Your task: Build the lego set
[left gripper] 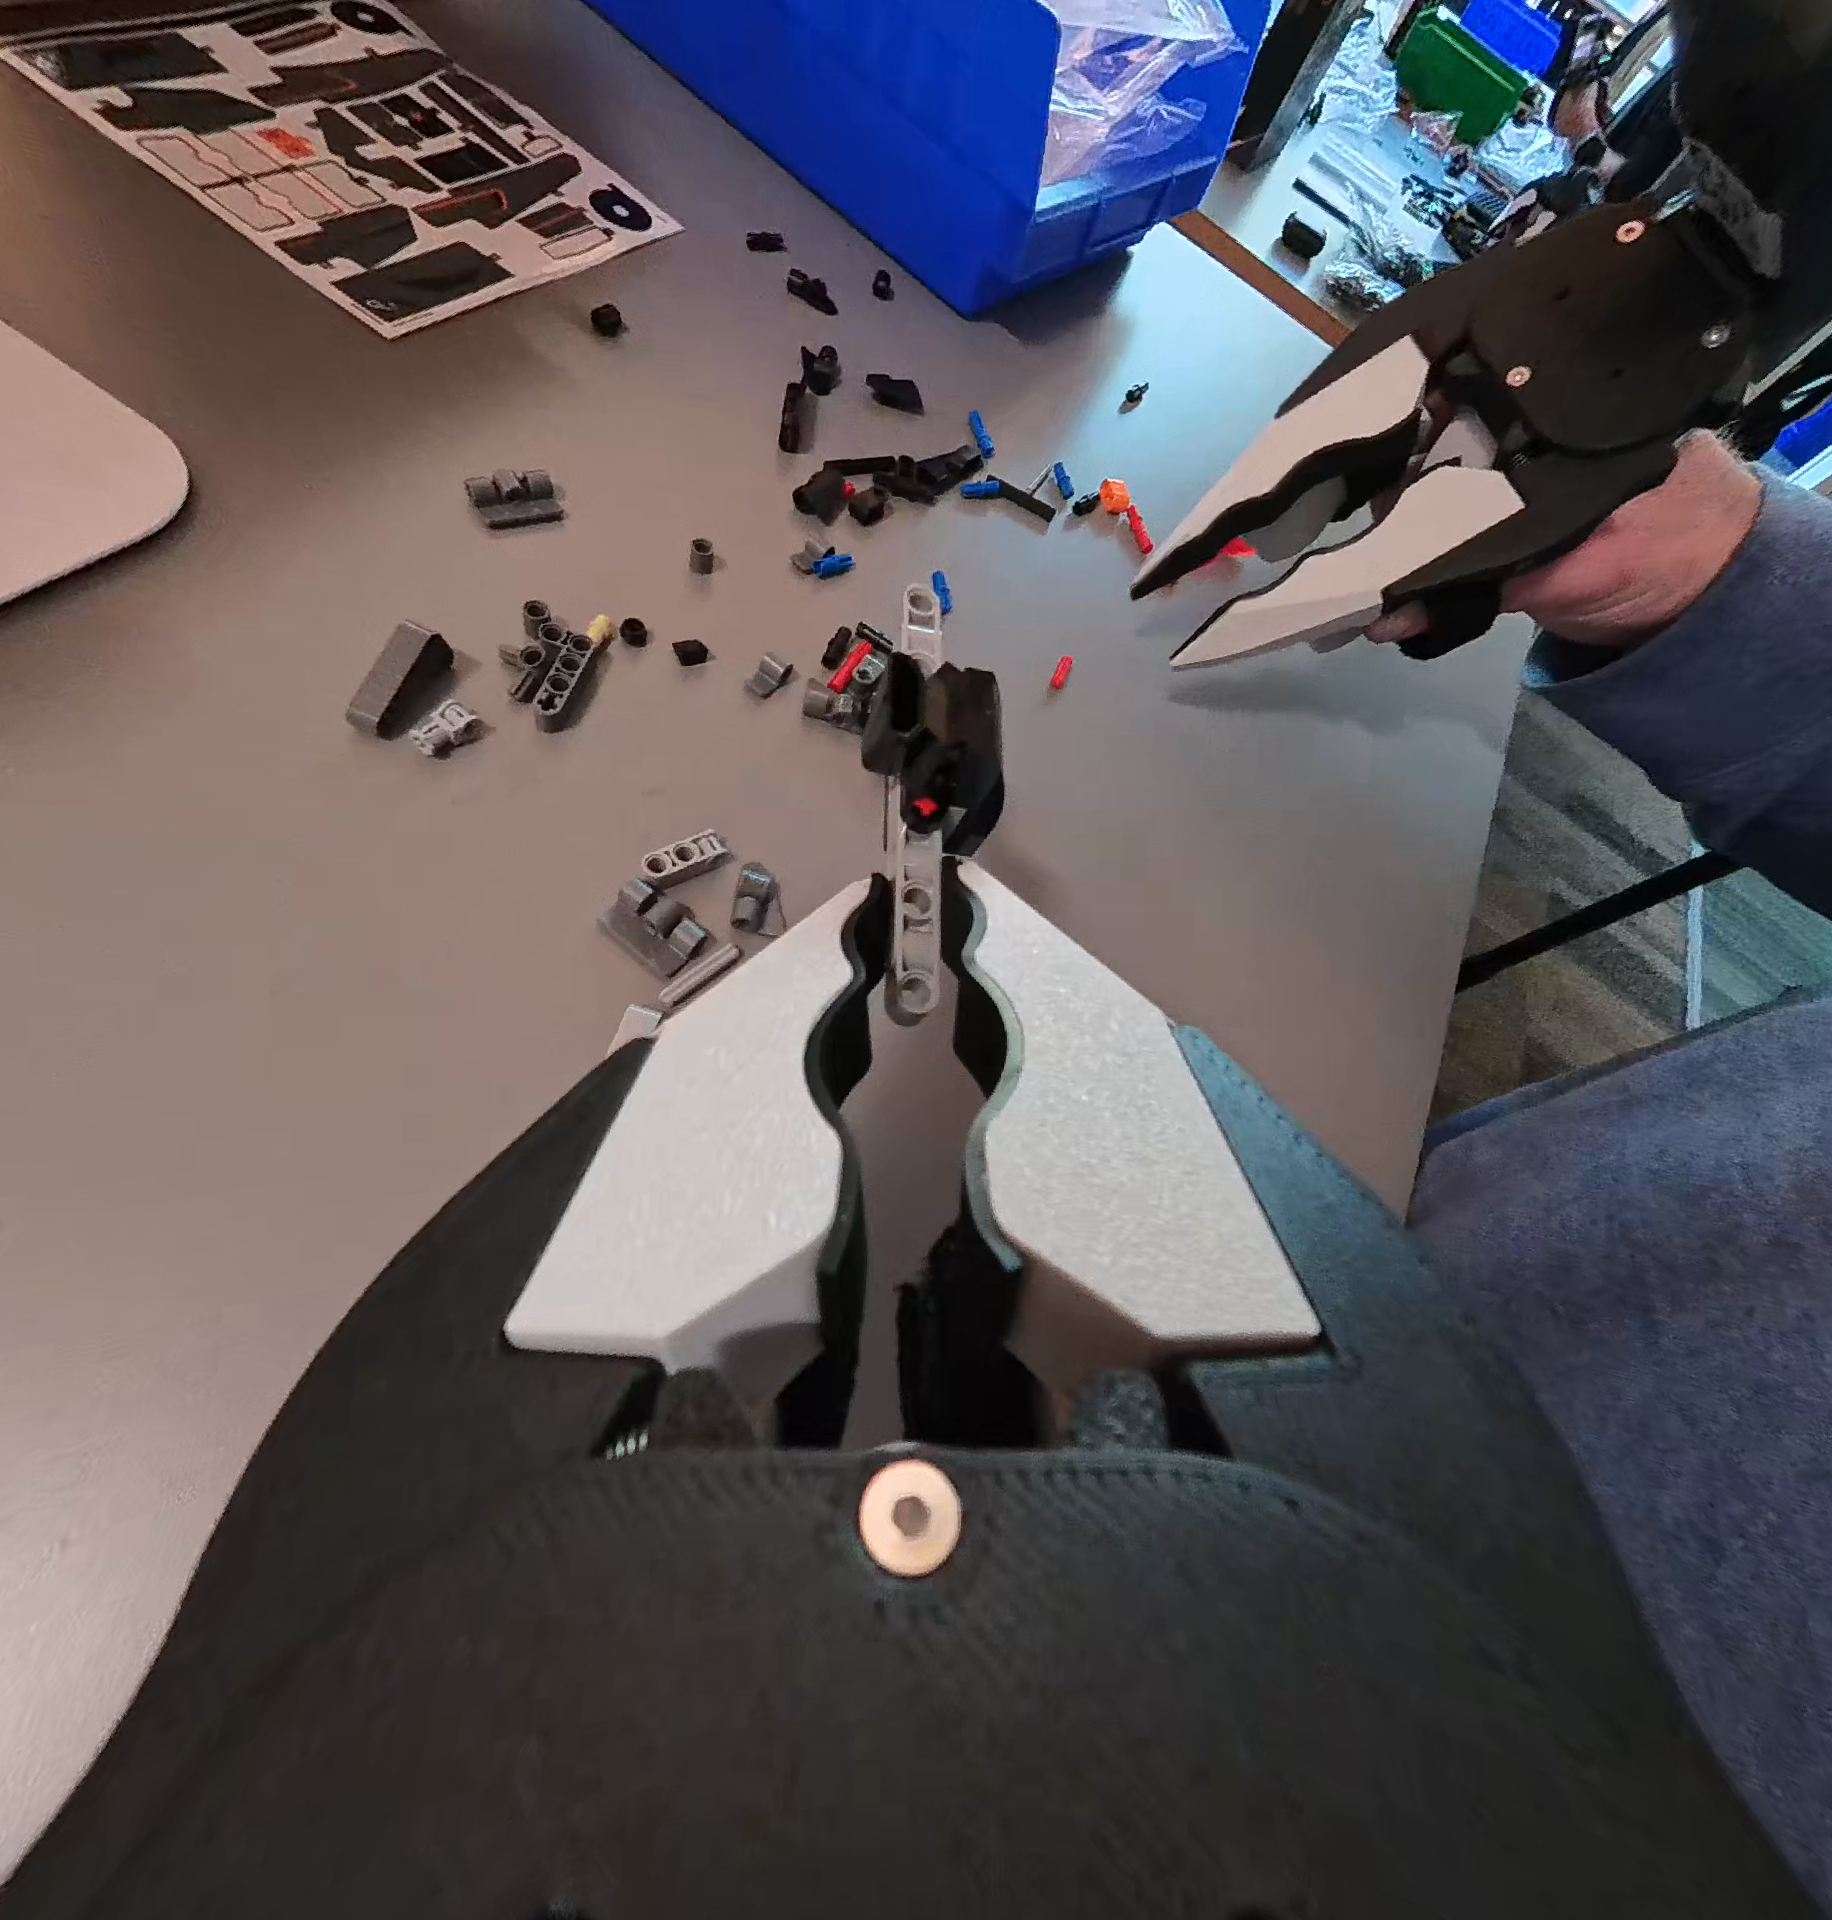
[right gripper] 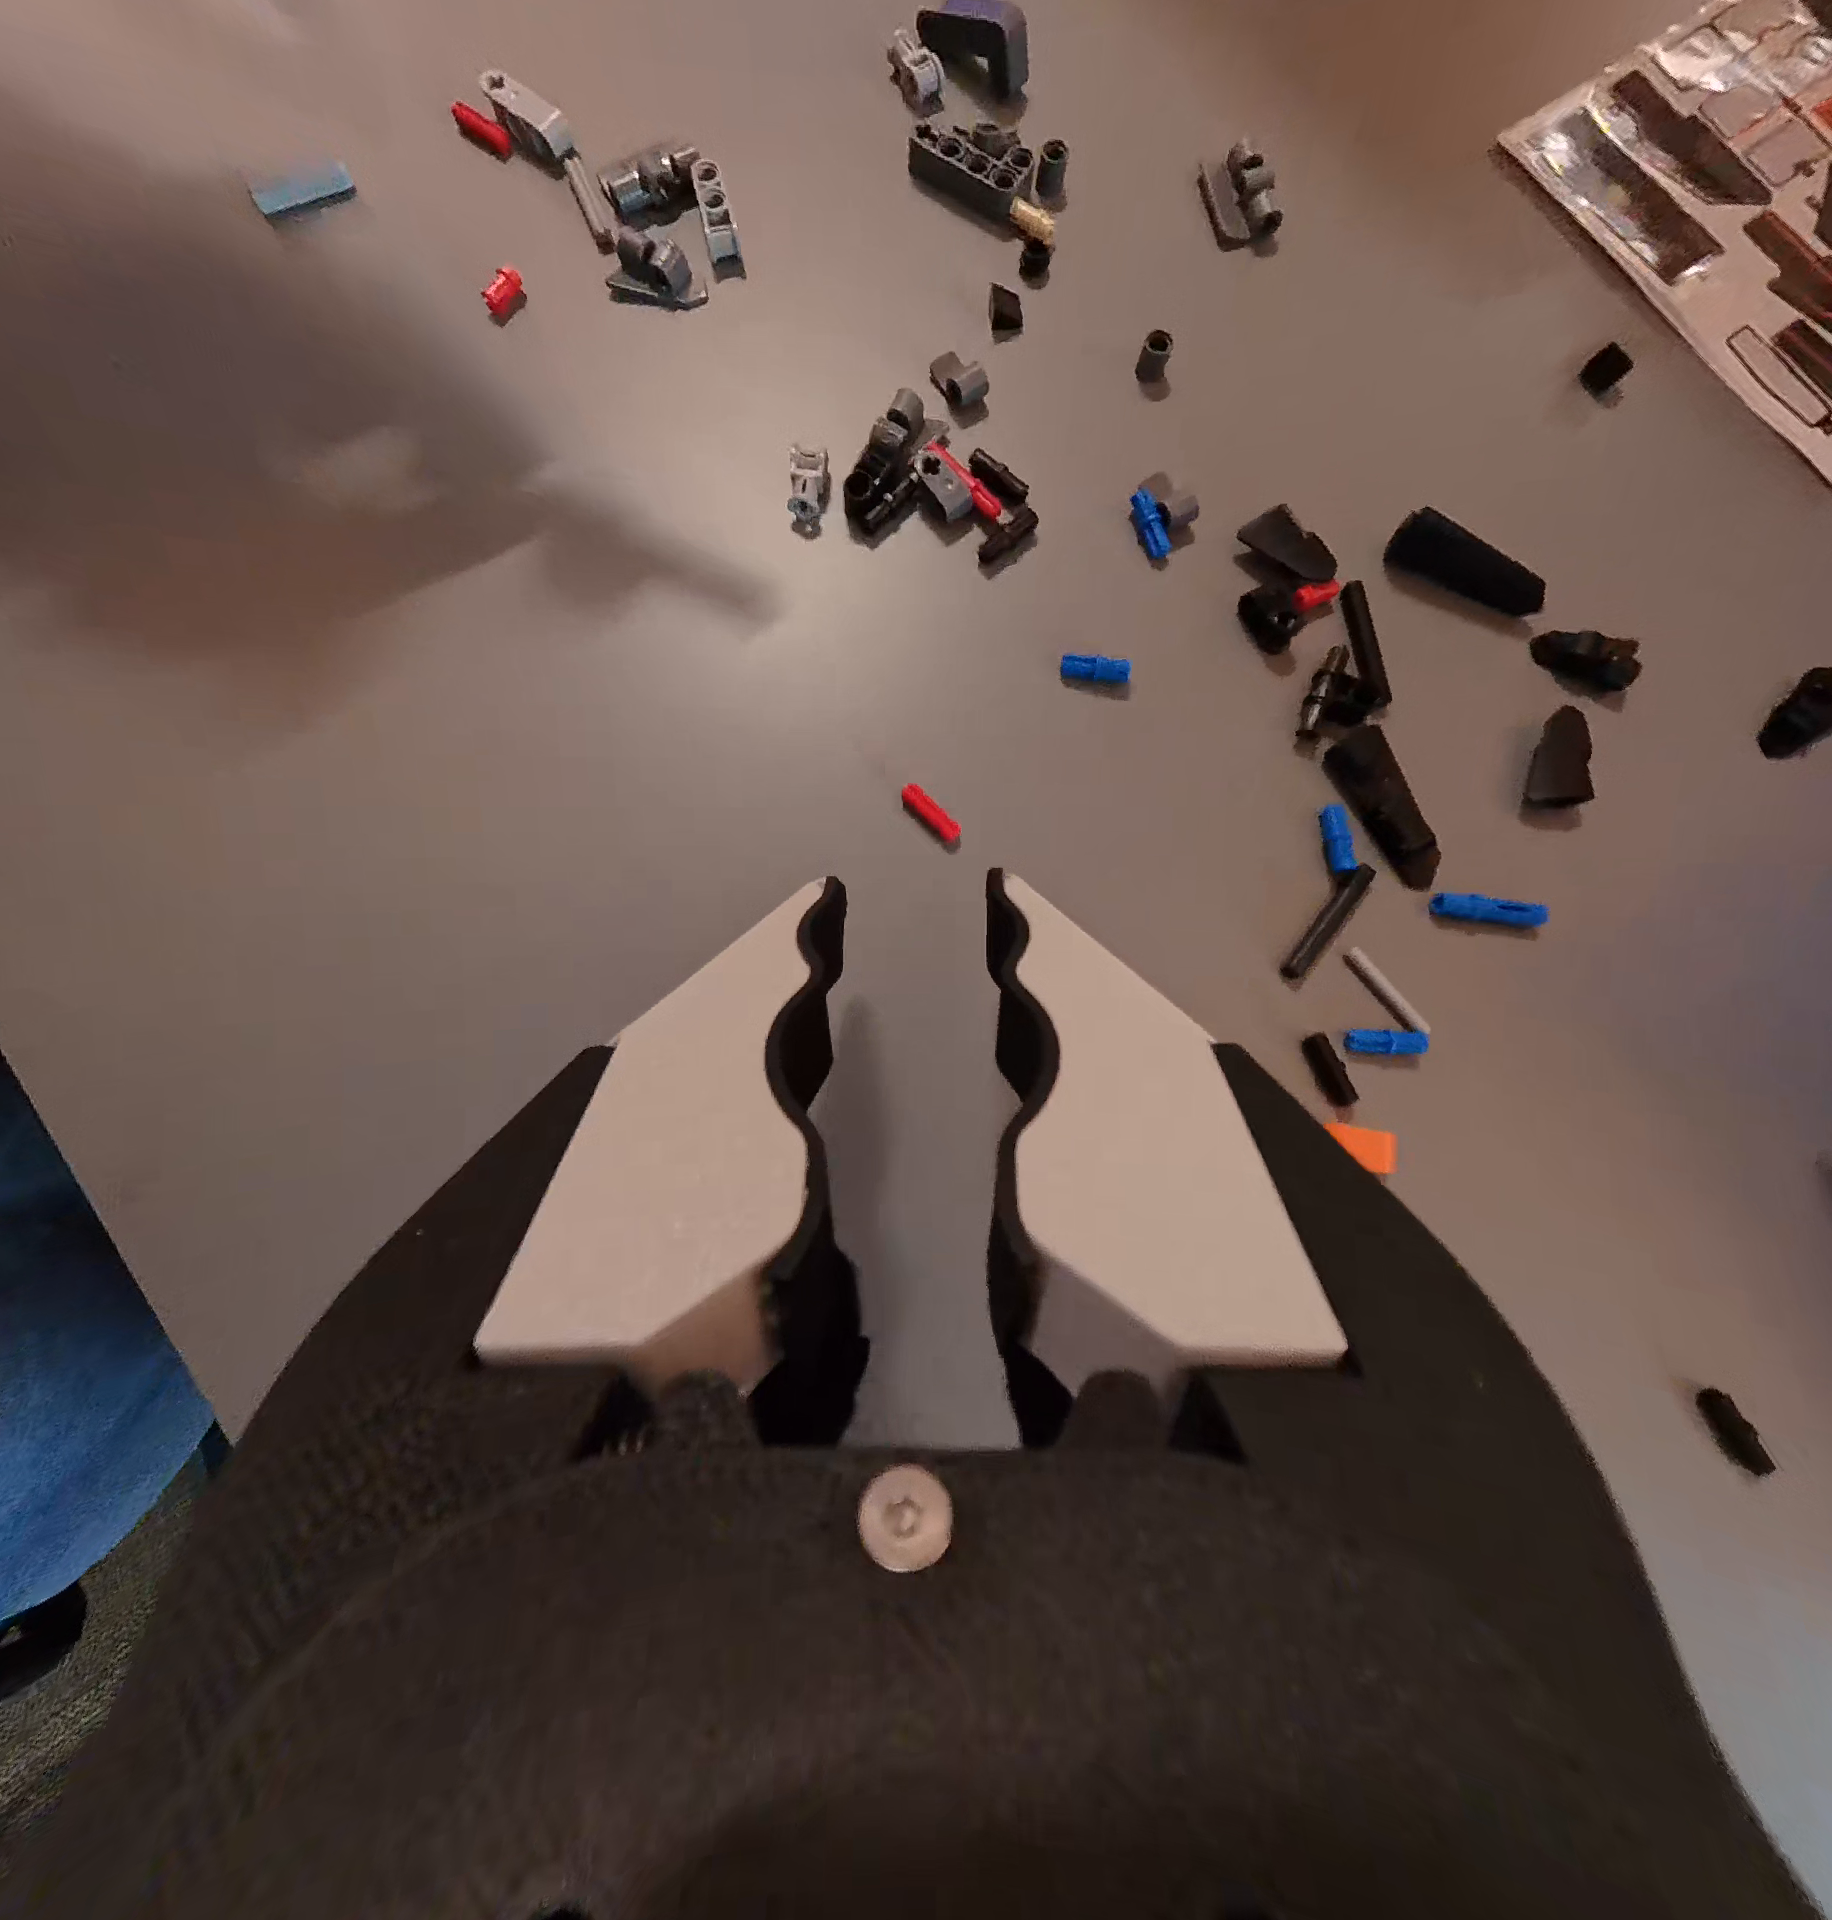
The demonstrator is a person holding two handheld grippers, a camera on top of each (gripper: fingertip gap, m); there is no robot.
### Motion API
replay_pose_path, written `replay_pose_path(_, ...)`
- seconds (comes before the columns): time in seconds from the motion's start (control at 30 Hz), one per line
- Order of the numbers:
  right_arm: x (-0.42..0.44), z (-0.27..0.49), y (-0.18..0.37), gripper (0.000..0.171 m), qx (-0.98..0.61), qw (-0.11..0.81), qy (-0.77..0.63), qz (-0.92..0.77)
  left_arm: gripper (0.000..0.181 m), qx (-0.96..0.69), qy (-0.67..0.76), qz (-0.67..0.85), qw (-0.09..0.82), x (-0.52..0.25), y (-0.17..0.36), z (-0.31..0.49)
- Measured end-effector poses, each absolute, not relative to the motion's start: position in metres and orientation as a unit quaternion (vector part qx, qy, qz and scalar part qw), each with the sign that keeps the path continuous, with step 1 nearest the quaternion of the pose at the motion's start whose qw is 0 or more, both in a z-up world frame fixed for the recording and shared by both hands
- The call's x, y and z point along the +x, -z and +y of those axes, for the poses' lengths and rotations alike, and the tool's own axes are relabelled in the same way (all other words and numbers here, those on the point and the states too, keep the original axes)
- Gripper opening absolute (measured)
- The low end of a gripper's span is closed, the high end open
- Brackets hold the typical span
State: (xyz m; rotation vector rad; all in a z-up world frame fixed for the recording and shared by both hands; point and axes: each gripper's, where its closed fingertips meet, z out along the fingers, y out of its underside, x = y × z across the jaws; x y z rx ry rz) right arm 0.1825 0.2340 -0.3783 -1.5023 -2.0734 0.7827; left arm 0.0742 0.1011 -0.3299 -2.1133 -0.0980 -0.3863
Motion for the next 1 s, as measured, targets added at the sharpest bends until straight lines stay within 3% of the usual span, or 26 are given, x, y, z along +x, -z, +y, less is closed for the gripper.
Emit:
replay_pose_path(0.53,0.094,0.219,0.383,0.009,-0.477,0.234,-0.282,-0.799,0.008,-0.863,0.153,-0.051,0.478,0.071,0.329,0.083)
replay_pose_path(1.0,0.083,0.216,0.401,0.003,-0.433,0.182,-0.266,-0.842,0.008,-0.863,0.153,-0.060,0.478,0.069,0.332,0.076)
